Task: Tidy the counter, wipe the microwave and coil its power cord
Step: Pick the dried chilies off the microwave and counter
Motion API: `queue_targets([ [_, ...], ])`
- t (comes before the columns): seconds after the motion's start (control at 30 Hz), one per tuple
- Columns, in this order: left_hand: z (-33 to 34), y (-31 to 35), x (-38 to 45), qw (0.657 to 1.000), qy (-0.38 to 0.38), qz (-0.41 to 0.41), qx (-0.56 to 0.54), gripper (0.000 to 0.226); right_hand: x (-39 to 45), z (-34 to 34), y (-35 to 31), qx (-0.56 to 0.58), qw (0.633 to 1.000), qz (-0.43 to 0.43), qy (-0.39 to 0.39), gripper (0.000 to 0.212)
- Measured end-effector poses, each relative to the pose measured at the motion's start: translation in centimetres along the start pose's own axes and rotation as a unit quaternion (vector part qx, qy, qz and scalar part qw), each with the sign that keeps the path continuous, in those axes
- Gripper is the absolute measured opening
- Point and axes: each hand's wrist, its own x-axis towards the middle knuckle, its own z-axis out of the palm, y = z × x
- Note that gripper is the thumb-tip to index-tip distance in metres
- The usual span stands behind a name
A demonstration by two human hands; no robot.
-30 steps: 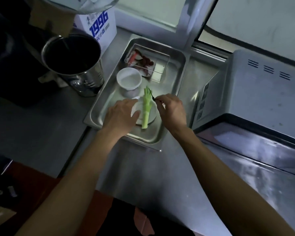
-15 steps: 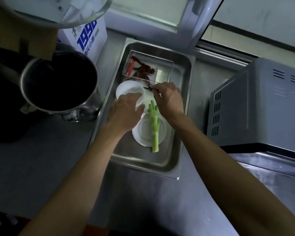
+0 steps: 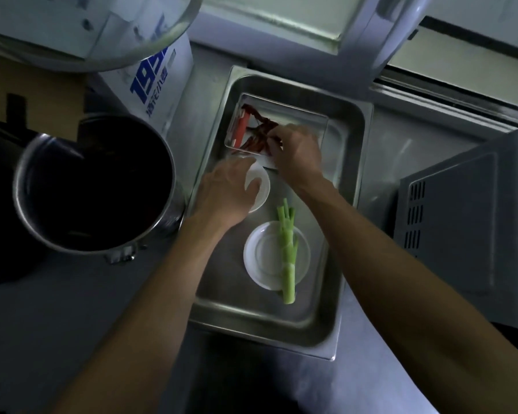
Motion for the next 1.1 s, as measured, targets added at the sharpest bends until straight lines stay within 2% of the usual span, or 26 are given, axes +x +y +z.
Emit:
queue_targets([
  [0.2, 1.1, -0.9, 1.5, 1.000, -0.012, -0.007, 0.008, 0.046, 2.1, 1.7, 0.7, -0.018, 0.997, 0.007, -0.070, 0.020],
  [0.5, 0.7, -0.4, 0.5, 0.999, -0.004, 0.011, 0.033, 0.046, 0.6, 0.2, 1.2, 0.009, 1.000, 0.016, -0.022, 0.021],
  [0.83, -1.1, 1.9, -5.0, 0.997, -0.002, 0.052, 0.054, 0.048, -10.1, -4.6, 0.4, 0.033, 0.999, 0.028, 0.007, 0.027],
  [1.1, 0.2, 5.7, -10.6, 0.990, -0.019, 0.108, 0.083, 0.047, -18.7, -7.3, 1.4, 0.038, 0.996, 0.071, 0.033, 0.029],
])
